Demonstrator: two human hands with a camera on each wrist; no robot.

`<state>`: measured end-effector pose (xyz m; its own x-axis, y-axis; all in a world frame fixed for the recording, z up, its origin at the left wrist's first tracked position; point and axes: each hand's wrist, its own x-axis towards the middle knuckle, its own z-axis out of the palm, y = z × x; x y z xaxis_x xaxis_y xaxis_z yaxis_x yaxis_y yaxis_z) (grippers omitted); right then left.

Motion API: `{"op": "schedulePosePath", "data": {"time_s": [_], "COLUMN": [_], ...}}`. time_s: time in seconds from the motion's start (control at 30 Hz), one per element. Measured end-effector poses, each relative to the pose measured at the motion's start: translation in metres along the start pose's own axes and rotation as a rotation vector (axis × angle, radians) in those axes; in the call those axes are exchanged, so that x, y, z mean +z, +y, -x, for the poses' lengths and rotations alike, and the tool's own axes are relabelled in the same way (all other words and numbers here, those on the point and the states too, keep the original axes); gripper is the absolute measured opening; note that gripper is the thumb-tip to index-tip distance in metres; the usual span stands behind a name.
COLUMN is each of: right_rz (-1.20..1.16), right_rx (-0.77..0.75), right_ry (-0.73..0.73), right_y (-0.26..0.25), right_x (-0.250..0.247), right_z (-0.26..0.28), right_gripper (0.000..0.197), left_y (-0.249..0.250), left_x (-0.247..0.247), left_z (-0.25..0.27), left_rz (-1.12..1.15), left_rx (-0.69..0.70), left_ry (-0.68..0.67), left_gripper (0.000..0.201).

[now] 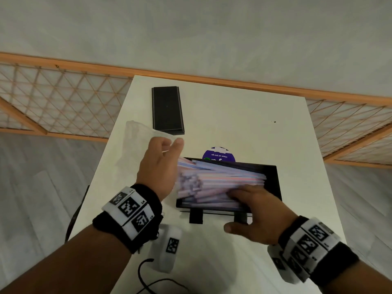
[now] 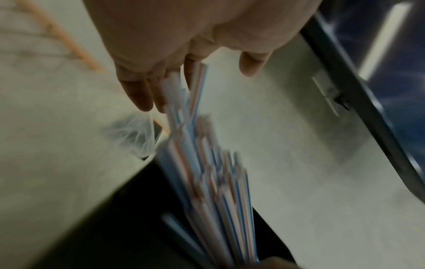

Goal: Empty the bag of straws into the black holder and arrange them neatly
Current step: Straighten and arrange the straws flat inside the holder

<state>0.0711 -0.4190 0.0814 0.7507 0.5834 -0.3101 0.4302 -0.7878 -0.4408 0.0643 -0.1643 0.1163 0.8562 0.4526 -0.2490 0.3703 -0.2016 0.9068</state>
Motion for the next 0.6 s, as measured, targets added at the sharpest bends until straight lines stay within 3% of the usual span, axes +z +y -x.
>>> {"op": "schedulePosePath", "data": {"time_s": [0.07,0.17,0.27,0.33,0.43,0.6], "right_rz": [0.118,0.133,0.234,0.231,0.167,0.229], "right_rx": [-0.02,0.016,0.109,0.122,0.11,0.173], "right_ry": [-0.078,-0.075,-0.098,-0.161,-0.213,-0.263], "right_y": [-0.002,-0.012,-0.016,-0.019,-0.021,-0.031], "right_x": [0.011,0.013,0.012,0.014,0.013,0.011], "right_z": [-0.004,-0.015,-0.024,-0.03,-0.037,-0.037], "right_gripper": [0.09,0.082,0.084,0.089,0.078,0.071], "left_y": [-0.008,-0.013,-0.015,-0.015,-0.016,-0.014], "left_x": [0.005,0.009,0.013,0.019,0.028,0.038], "left_z": [-0.003,-0.001,0.006,0.014,0.022,0.02], "left_rz": [0.188,0.308,0.355,0.419,0.453,0.4], "left_rx": [-0.159,-0.247,-0.283,-0.297,-0.307,-0.293], "left_ry": [0.028,0.049,0.036,0.043,0.07,0.109], "left_gripper": [0.037,0.044,0.075,0.081,0.101,0.111]}}
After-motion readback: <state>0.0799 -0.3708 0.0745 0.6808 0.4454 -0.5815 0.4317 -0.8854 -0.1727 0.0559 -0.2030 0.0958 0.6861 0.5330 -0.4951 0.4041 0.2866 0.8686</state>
